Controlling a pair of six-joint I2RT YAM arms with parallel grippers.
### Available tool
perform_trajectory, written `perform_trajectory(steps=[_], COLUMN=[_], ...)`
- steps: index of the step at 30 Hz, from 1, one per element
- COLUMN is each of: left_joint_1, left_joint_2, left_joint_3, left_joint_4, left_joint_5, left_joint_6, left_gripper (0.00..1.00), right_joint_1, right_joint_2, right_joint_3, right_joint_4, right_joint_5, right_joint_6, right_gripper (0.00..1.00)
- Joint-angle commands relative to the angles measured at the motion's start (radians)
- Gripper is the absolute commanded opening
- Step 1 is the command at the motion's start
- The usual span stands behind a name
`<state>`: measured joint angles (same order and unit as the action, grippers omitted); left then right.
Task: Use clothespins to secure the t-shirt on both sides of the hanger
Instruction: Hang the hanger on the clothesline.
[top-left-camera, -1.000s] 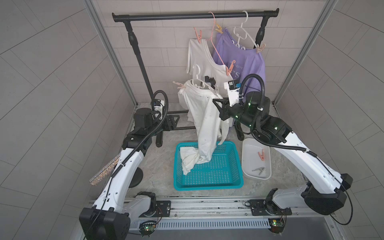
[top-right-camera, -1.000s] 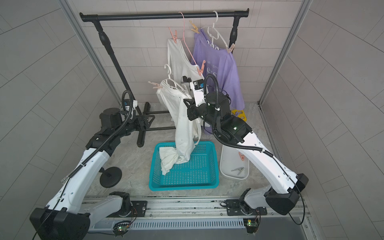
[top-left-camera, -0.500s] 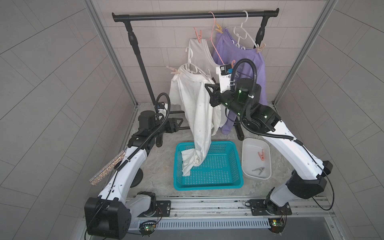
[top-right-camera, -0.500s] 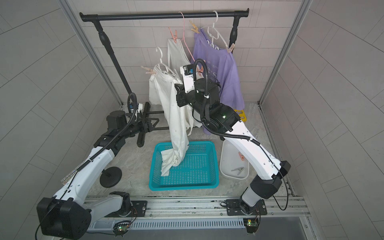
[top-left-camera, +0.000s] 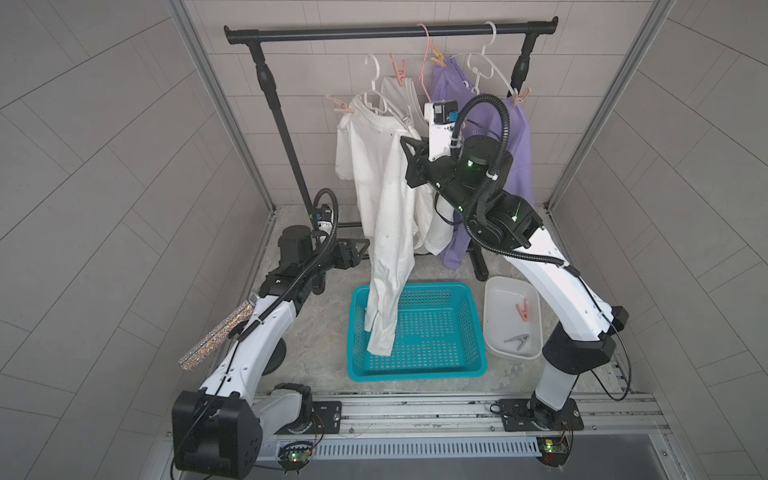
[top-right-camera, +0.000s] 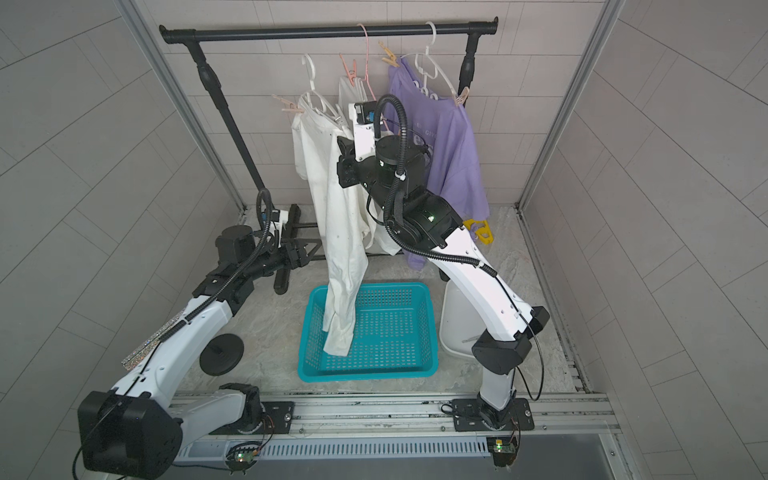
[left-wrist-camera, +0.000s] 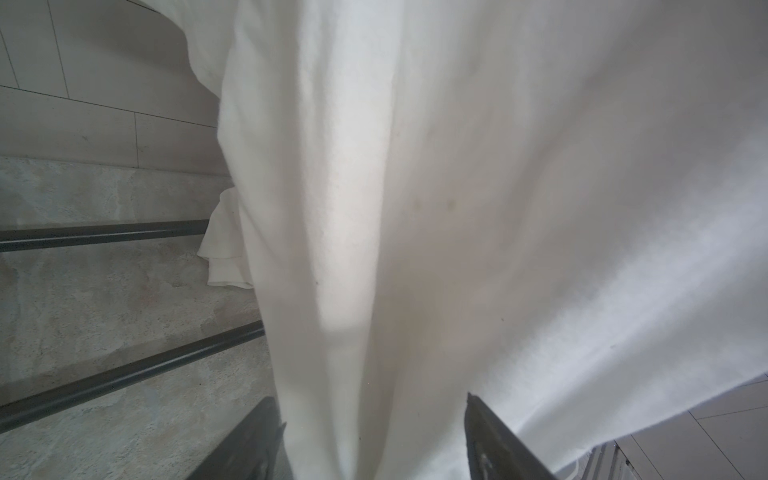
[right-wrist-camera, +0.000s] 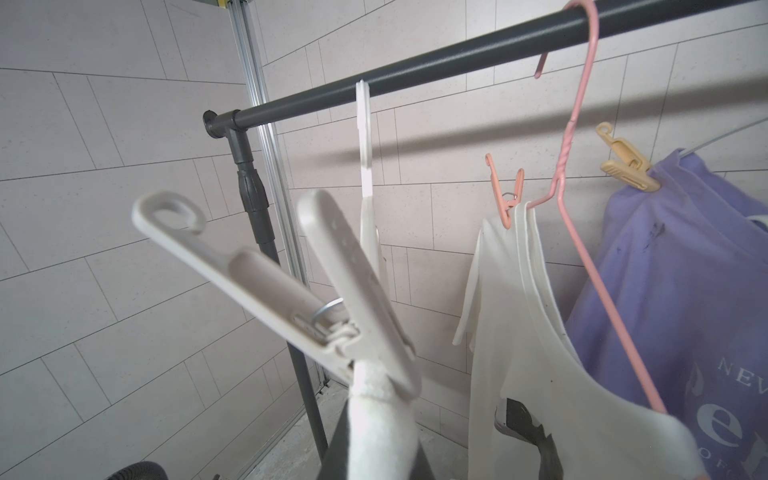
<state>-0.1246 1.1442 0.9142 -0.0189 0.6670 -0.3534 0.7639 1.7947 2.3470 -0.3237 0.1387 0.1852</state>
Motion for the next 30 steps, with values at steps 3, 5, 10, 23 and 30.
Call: perform_trajectory(steps=[3,5,10,23,30], left_joint_1=[0.007,0.008,0.007,0.008,0.007], left_joint_2=[-0.014,-0.014,-0.013,-0.009,-0.008], left_joint_3=[-0.026,-0.029,-0.033,-0.039,-0.04], left_joint_4=[0.06,0.063,0.065,0.064,0.065], left_joint_5=[0.022,0.027,0.026,0.028,0.027], left_joint_6=[-0.012,-0.016,-0.016,-0.015,-0.014], left_gripper=[0.74,0.74,0.74,0.74,0.74], right_joint_1=[0.003,0.003,0.003,0.001,0.0], right_joint_2=[0.019,0.036,0.113,0.173,0.145], right_joint_3=[0.044,0.055,0.151,0.191,0.126], right_joint_4=[0.222,0.26,0.286,0.413,0.475], right_joint_5=[0.062,0.07,0.09,0.081,0.076], right_joint_6=[-0.062,-0.078,-0.091,-0.158,-0.189], right_gripper=[0.0,0.0,0.0,0.0,0.0])
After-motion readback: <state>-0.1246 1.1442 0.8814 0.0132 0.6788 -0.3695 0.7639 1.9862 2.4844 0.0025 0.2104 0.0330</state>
